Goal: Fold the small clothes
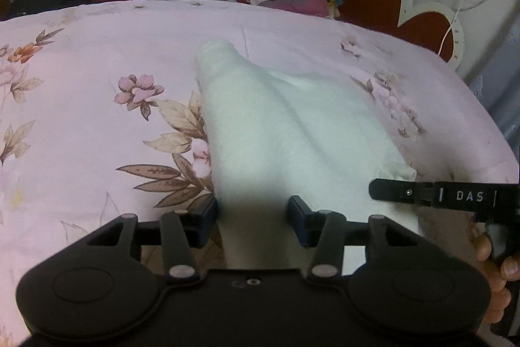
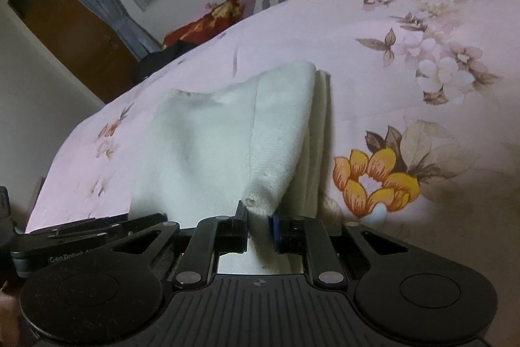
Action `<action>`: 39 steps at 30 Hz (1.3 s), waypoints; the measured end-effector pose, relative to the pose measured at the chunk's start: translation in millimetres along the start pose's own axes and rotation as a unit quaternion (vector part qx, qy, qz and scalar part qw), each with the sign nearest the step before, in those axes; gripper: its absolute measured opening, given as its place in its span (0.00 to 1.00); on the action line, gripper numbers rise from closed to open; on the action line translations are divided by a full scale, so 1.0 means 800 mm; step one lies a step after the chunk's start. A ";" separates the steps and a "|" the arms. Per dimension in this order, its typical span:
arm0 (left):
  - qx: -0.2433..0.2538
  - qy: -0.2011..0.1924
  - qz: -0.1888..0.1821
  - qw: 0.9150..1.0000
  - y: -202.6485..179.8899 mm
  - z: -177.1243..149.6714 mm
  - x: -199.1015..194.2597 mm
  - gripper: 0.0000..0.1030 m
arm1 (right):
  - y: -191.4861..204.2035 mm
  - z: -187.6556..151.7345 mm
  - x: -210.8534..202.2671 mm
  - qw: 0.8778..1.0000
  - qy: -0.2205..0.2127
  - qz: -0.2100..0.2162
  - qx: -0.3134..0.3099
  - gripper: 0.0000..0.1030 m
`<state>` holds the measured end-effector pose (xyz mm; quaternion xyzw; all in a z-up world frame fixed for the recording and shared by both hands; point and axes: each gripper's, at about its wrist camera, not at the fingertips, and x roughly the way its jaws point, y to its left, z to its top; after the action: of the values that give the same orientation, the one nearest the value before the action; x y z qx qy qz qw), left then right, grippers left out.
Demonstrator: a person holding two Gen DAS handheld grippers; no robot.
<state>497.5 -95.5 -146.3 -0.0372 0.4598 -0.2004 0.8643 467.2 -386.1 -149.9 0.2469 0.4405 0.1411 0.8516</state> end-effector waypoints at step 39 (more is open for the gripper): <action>0.048 -0.061 -0.080 0.994 0.006 0.066 0.014 0.42 | 0.025 0.062 0.015 0.983 -0.038 -0.080 -0.161 0.11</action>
<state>547.3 -101.6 -125.8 -0.0451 0.3917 -0.2883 0.8726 514.5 -378.4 -122.9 0.0755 0.3979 0.1323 0.9047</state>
